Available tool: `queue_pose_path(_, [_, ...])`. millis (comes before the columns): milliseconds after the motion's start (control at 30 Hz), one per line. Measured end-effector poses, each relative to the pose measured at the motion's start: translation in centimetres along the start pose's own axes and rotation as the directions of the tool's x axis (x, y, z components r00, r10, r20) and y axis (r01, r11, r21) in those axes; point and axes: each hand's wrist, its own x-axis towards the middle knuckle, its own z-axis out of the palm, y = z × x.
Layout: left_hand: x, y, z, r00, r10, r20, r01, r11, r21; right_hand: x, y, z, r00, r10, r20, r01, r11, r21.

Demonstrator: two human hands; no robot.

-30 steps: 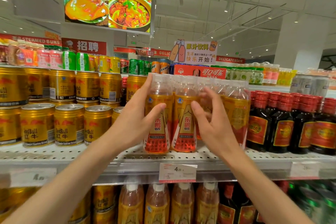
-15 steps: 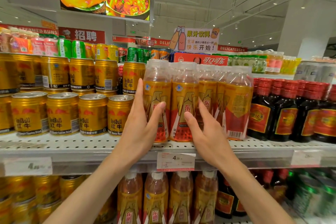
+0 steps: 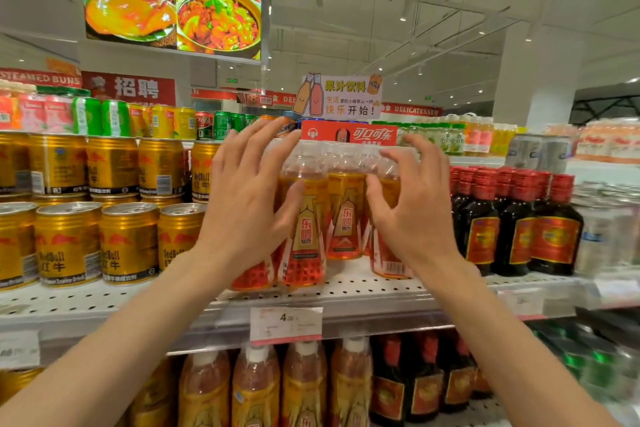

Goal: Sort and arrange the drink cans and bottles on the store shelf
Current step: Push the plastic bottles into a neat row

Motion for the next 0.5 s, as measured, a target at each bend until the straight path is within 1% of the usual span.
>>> queue_pose_path(67, [1.2,0.0,0.4,0.999,0.003,0.044,-0.006,0.997,0.081,1.6,1.1,-0.2,0.991,0.046,0.128,-0.039,0.997,-0.061])
queue_pose_path(133, [1.3,-0.2,0.9,0.998,0.004,0.056,-0.011,0.993,0.119,2.1,2.1,0.1,0.961,0.076,0.264,-0.045,0.992,-0.12])
queue_pose_path(167, [1.2,-0.2,1.1,0.999,0.009,0.049,-0.015,0.992,0.126,2.1,2.4,0.2,0.953,0.077,0.293,-0.043,0.992,-0.121])
queue_pose_path(300, [1.1,-0.1,1.2,1.0,0.002,0.009,-0.003,0.992,0.125,2.4,2.8,-0.2,0.962,0.074,0.262,-0.073,0.997,-0.01])
queue_pose_path(500, [1.0,-0.3,1.2,1.0,0.005,0.017,-0.007,0.993,0.118,2.4,2.7,-0.9,0.958,0.112,0.266,-0.136,0.988,0.076])
